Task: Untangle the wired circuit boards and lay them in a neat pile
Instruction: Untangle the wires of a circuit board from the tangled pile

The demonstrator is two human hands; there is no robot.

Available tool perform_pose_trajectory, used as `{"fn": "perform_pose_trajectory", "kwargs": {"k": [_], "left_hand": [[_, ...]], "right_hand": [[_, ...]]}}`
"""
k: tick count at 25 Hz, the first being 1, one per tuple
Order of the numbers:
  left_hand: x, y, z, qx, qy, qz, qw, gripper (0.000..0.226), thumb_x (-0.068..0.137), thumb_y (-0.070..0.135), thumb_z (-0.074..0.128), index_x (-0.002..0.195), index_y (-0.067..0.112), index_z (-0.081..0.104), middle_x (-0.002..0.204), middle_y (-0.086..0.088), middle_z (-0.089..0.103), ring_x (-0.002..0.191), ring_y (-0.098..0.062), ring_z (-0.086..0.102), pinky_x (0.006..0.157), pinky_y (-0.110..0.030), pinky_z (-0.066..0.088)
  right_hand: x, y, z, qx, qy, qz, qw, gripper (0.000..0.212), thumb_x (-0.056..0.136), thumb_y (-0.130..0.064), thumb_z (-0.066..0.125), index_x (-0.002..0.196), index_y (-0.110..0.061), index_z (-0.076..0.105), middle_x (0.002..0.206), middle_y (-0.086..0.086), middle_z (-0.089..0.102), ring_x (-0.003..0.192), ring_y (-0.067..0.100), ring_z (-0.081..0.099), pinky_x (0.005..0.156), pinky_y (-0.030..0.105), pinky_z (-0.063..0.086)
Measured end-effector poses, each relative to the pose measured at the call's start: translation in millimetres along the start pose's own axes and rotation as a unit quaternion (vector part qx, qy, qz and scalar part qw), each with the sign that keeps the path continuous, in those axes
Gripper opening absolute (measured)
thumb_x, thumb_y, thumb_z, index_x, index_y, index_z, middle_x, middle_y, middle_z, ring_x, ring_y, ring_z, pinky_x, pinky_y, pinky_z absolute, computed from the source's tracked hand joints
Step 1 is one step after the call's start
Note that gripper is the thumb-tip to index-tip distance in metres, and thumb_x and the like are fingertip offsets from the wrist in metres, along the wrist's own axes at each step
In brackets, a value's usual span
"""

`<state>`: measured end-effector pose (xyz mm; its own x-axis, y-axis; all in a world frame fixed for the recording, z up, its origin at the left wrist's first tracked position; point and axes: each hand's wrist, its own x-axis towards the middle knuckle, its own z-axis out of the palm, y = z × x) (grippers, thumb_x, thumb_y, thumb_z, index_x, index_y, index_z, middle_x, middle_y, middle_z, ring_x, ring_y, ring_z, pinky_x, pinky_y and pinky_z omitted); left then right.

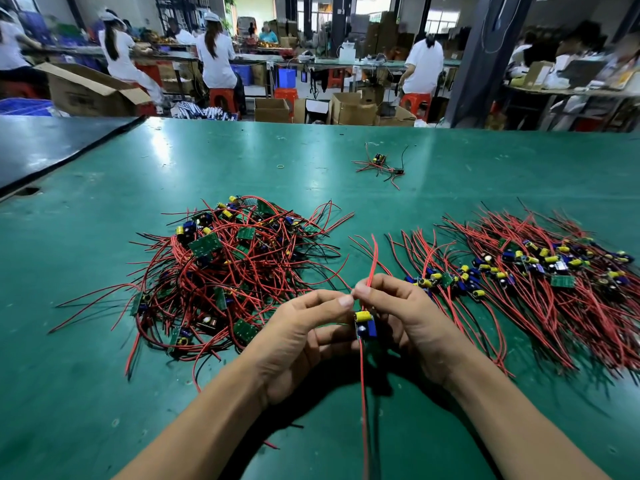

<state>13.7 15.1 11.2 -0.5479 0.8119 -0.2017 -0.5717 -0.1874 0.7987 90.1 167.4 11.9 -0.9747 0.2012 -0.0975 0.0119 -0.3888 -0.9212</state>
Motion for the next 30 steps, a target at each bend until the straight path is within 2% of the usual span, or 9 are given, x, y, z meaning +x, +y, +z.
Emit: {"fn": "perform_pose_trajectory", "kwargs": {"k": [5, 8, 11, 14, 17, 20, 24, 26, 30], "left_hand": [[3, -3, 2, 0.062, 0.01, 0.012, 0.998, 0.023, 0.068, 0.011, 0.076, 0.09, 0.006, 0.074, 0.083, -0.014, 0.07, 0.067, -0.02, 0.065, 0.065, -0.028, 0.057], [2, -4, 4, 0.094, 0.019, 0.03, 0.995, 0.008, 0.073, 0.005, 0.072, 0.081, 0.006, 0.075, 0.075, -0.012, 0.069, 0.059, -0.016, 0.064, 0.057, -0.024, 0.056], [2, -4, 6, 0.146, 0.025, 0.039, 0.988, 0.019, 0.082, -0.003, 0.066, 0.07, 0.011, 0.069, 0.067, -0.007, 0.064, 0.056, -0.013, 0.057, 0.05, -0.02, 0.049], [2, -3, 8, 0.19, 0.017, 0.034, 0.981, 0.022, 0.085, -0.005, 0.061, 0.071, 0.011, 0.063, 0.069, -0.008, 0.063, 0.056, -0.013, 0.053, 0.047, -0.017, 0.044], [2, -5, 10, 0.211, 0.02, 0.036, 0.977, 0.018, 0.088, -0.003, 0.058, 0.076, 0.01, 0.06, 0.075, -0.015, 0.069, 0.056, -0.015, 0.055, 0.048, -0.018, 0.041], [2, -9, 10, 0.21, 0.041, 0.054, 0.975, 0.015, 0.091, 0.01, 0.062, 0.077, 0.01, 0.065, 0.07, -0.015, 0.068, 0.052, -0.015, 0.054, 0.051, -0.023, 0.04], [0, -10, 9, 0.224, 0.026, 0.069, 0.972, 0.022, 0.092, 0.014, 0.063, 0.071, 0.008, 0.068, 0.065, -0.014, 0.066, 0.052, -0.018, 0.057, 0.052, -0.023, 0.047], [-2, -10, 9, 0.228, 0.011, 0.063, 0.971, 0.026, 0.092, 0.01, 0.063, 0.066, 0.011, 0.066, 0.064, -0.014, 0.066, 0.052, -0.018, 0.058, 0.052, -0.023, 0.048], [-3, -8, 10, 0.248, -0.01, 0.051, 0.967, 0.026, 0.091, 0.01, 0.063, 0.066, 0.012, 0.066, 0.062, -0.012, 0.066, 0.049, -0.015, 0.055, 0.049, -0.019, 0.045]], "right_hand": [[2, 7, -4, -0.082, 0.026, -0.033, 0.996, 0.031, 0.068, -0.035, 0.086, 0.091, -0.017, 0.077, 0.087, 0.01, 0.067, 0.077, 0.023, 0.058, 0.071, 0.035, 0.053], [3, 11, -3, -0.114, 0.062, -0.05, 0.99, 0.034, 0.068, -0.036, 0.088, 0.091, -0.013, 0.076, 0.087, 0.012, 0.064, 0.081, 0.026, 0.054, 0.079, 0.044, 0.049], [3, 7, -1, -0.14, 0.106, -0.07, 0.982, 0.037, 0.067, -0.041, 0.089, 0.083, -0.011, 0.075, 0.064, 0.003, 0.055, 0.058, 0.017, 0.044, 0.053, 0.023, 0.037], [5, 6, 0, -0.17, 0.144, -0.08, 0.972, 0.053, 0.063, -0.05, 0.082, 0.076, -0.001, 0.065, 0.055, 0.008, 0.037, 0.048, 0.014, 0.029, 0.044, 0.023, 0.021], [6, 8, 3, -0.149, 0.137, -0.071, 0.977, 0.061, 0.064, -0.048, 0.081, 0.074, 0.006, 0.055, 0.052, 0.009, 0.036, 0.044, 0.015, 0.031, 0.04, 0.02, 0.033], [6, 7, 2, -0.125, 0.087, -0.04, 0.988, 0.037, 0.068, -0.045, 0.08, 0.07, -0.01, 0.066, 0.061, 0.014, 0.048, 0.049, 0.018, 0.043, 0.045, 0.026, 0.041], [1, 8, 1, -0.113, 0.0, -0.005, 0.994, 0.027, 0.083, -0.045, 0.068, 0.094, -0.021, 0.077, 0.066, 0.008, 0.066, 0.049, 0.015, 0.06, 0.047, 0.023, 0.05], [2, 7, -3, -0.212, 0.025, -0.024, 0.977, 0.034, 0.088, -0.052, 0.061, 0.091, -0.022, 0.077, 0.069, 0.011, 0.068, 0.054, 0.016, 0.061, 0.052, 0.025, 0.048], [5, 1, -16, -0.393, 0.105, -0.089, 0.909, 0.048, 0.089, -0.059, 0.049, 0.086, -0.02, 0.077, 0.054, -0.016, 0.058, 0.053, -0.002, 0.049, 0.056, 0.018, 0.035]]}}
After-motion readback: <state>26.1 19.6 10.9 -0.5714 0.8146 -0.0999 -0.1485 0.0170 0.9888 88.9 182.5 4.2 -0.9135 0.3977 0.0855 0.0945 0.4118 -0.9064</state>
